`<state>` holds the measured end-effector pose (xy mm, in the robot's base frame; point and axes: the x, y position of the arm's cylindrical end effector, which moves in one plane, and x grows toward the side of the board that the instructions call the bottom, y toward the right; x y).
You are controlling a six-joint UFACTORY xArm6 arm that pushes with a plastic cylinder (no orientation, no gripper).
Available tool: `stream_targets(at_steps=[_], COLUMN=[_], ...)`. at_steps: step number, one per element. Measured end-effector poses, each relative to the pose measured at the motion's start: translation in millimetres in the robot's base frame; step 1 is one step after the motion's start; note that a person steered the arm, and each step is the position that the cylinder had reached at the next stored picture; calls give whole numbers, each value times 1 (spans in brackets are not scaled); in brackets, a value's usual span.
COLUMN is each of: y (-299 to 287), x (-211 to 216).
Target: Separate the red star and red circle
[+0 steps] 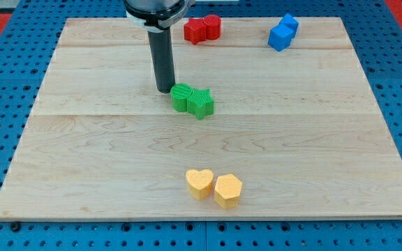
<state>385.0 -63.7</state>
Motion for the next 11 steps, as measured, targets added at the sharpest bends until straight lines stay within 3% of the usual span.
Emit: stream_targets(at_steps=[2,3,4,7,8,9,11], y=[2,32,67,148,135,79,45], x=[-17,-57,-64,-165,-193,-191,-152])
